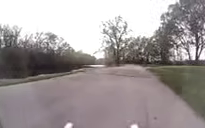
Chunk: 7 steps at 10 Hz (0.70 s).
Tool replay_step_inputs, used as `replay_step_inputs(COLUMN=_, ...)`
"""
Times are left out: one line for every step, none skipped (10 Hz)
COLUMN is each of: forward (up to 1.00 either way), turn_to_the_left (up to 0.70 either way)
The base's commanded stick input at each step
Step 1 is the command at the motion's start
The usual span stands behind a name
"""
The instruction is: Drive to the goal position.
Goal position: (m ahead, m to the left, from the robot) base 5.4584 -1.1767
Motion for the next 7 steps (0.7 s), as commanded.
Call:
replay_step_inputs(forward=1.00, turn_to_the_left=0.00)
replay_step_inputs(forward=1.00, turn_to_the_left=0.00)
replay_step_inputs(forward=1.00, turn_to_the_left=0.00)
replay_step_inputs(forward=1.00, turn_to_the_left=0.00)
replay_step_inputs(forward=1.00, turn_to_the_left=-0.08)
replay_step_inputs(forward=1.00, turn_to_the_left=-0.33)
replay_step_inputs(forward=1.00, turn_to_the_left=-0.35)
